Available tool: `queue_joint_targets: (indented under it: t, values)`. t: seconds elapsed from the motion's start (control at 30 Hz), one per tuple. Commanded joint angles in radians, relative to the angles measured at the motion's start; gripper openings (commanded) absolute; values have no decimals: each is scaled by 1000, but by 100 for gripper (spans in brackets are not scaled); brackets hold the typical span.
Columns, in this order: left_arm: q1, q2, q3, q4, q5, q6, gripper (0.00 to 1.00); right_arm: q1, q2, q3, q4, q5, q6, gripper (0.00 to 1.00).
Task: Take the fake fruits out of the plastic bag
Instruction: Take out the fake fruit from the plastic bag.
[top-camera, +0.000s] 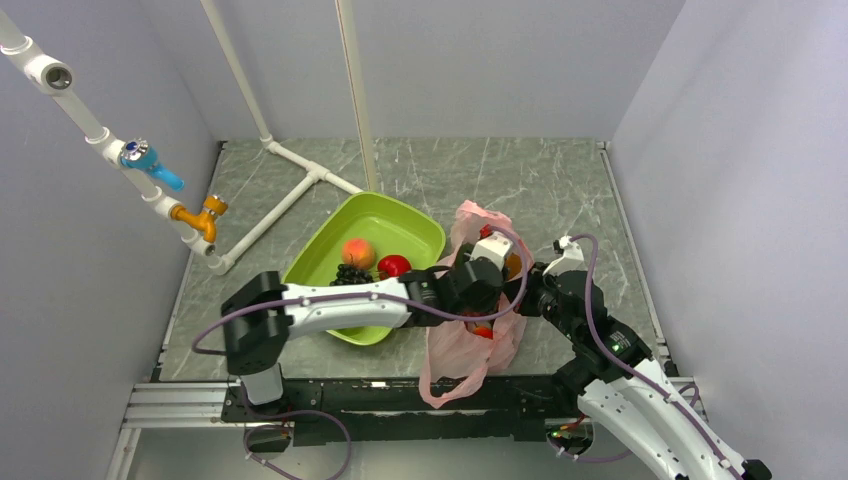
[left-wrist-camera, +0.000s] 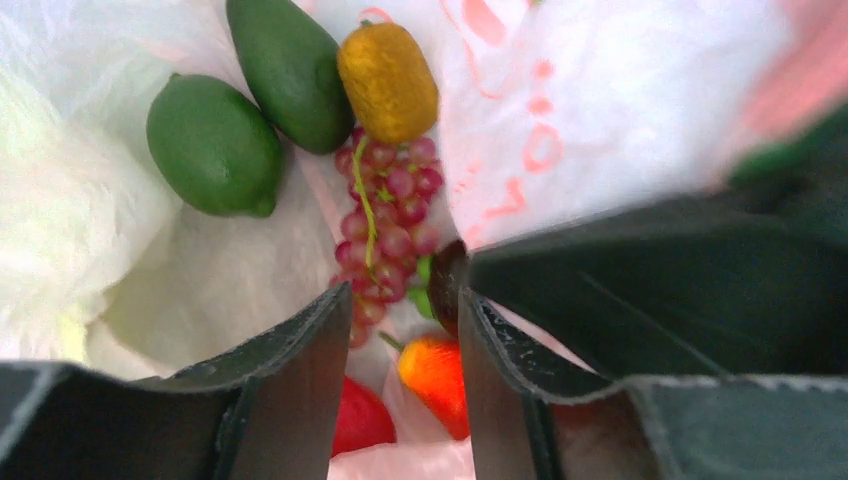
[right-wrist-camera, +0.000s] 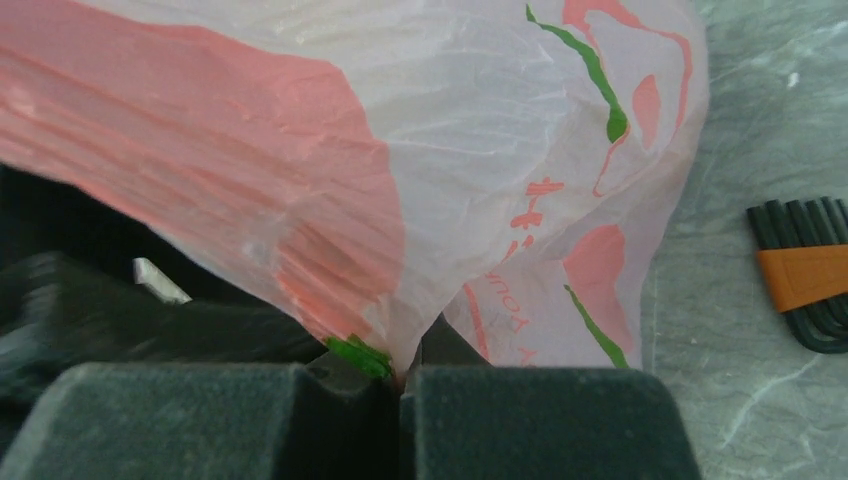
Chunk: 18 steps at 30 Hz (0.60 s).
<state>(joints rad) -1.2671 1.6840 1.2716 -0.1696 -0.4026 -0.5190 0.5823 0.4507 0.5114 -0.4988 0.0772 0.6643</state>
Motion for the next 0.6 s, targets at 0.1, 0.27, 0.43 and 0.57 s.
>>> queue_joint_targets:
  t: [0.1,0.27,0.43,0.57]
  values:
    - [74,132,137,-60,-87,-54,45,0,0,5,-16,51,28,0]
    - [125,189,146,-40,-80,-50,44,1,2,-2,-20,69,53,0]
    - [163,258,190,-46,-82,-51,47,2,5,2,-20,91,63,0]
    - [185,320,208,7,-72,-42,51,0,11,6,-27,128,78,0]
